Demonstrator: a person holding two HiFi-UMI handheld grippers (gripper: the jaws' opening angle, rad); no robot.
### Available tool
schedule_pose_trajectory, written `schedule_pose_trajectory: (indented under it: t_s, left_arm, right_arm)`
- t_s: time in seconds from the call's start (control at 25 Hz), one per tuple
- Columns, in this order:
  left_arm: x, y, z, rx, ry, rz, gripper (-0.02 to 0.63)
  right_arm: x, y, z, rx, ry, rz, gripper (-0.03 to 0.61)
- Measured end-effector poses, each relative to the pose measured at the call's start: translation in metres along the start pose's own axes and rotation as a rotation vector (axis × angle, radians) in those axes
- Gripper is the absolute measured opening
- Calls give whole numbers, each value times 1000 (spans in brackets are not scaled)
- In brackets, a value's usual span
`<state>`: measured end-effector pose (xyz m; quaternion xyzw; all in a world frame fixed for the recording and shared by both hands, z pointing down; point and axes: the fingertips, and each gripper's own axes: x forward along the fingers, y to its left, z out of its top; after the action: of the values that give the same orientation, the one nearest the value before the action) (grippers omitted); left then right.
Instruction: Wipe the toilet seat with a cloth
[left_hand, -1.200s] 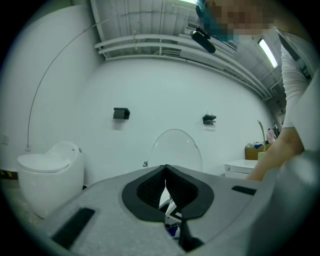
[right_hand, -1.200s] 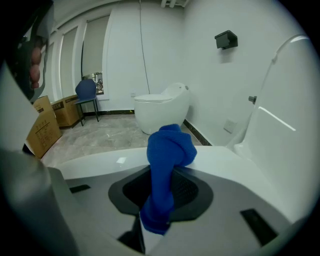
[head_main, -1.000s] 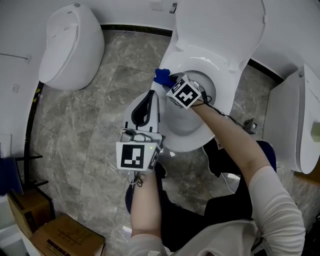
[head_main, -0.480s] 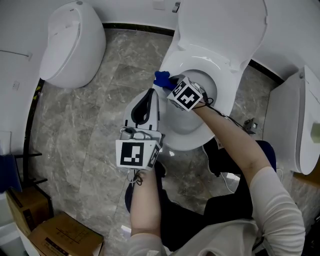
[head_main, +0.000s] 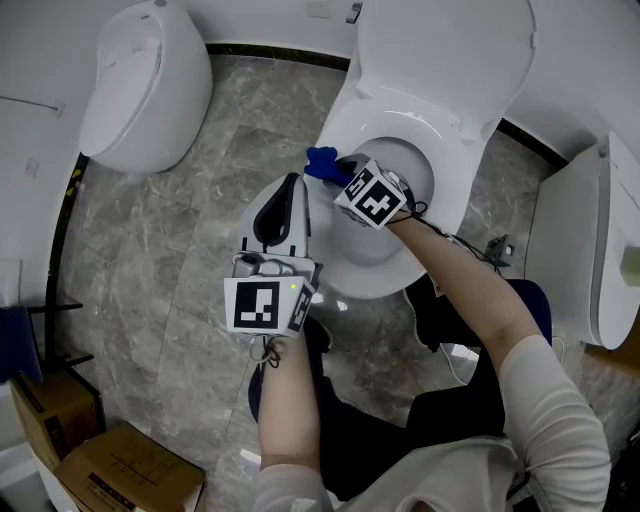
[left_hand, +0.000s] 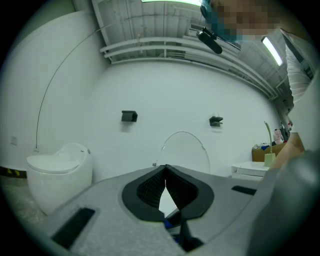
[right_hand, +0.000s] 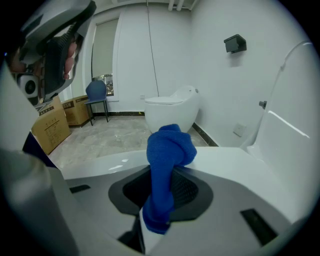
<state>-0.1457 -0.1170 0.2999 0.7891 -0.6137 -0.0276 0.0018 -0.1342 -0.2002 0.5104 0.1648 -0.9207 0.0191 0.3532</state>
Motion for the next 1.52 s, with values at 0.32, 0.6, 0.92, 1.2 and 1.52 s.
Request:
schedule_pose_trajectory:
  t_s: [0.32, 0.6, 0.92, 1.2, 1.52]
  left_arm:
    - [-7, 12, 5, -32, -27, 33, 9]
    - [-12, 19, 7, -8, -24, 45, 9]
    - [-22, 34, 11, -14, -43, 83, 9]
    - [-30, 41, 12, -11, -54, 97, 9]
    - [-39, 48, 19, -10, -84, 114, 9]
  right_arm:
    - [-3, 15, -1, -15, -5, 21, 91]
    - [-6, 27, -1, -40, -8, 40, 91]
    - [-9, 34, -4, -11, -5, 57, 91]
    - [-9, 40, -3, -26, -8, 65, 91]
    - [-13, 57, -3, -42, 9, 97, 91]
